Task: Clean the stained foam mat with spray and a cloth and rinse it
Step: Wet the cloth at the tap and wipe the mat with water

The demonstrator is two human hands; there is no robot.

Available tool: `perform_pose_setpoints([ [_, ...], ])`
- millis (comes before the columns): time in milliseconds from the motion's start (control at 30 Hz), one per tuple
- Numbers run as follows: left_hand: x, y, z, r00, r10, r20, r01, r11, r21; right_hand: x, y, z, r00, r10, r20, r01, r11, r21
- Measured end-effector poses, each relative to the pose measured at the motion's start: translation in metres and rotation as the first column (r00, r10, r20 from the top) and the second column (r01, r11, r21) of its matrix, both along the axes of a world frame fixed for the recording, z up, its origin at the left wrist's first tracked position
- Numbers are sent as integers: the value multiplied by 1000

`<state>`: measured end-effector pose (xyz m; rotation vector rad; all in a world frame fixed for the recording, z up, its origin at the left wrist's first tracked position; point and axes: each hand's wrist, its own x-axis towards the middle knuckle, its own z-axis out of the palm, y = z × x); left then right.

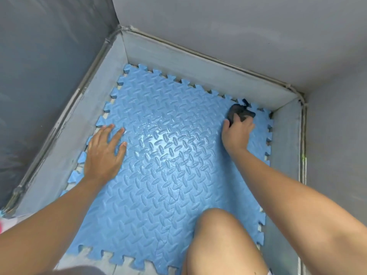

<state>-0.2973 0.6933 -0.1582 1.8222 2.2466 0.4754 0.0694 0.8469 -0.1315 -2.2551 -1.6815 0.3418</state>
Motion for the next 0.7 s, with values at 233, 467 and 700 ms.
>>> perform_pose_setpoints([
  [233, 2, -1, 5, 999, 14, 48, -15, 1000, 23, -221, -12, 7, 820, 573, -4, -572, 820, 22],
  [467, -1, -3, 3, 998, 10, 56, -10, 1000, 4, -146, 27, 0, 861, 509, -8, -509, 861, 23],
  [700, -1, -1, 1, 999, 16, 44, -16, 1000, 11, 48, 19, -4, 991, -129, 23, 130, 992, -7],
])
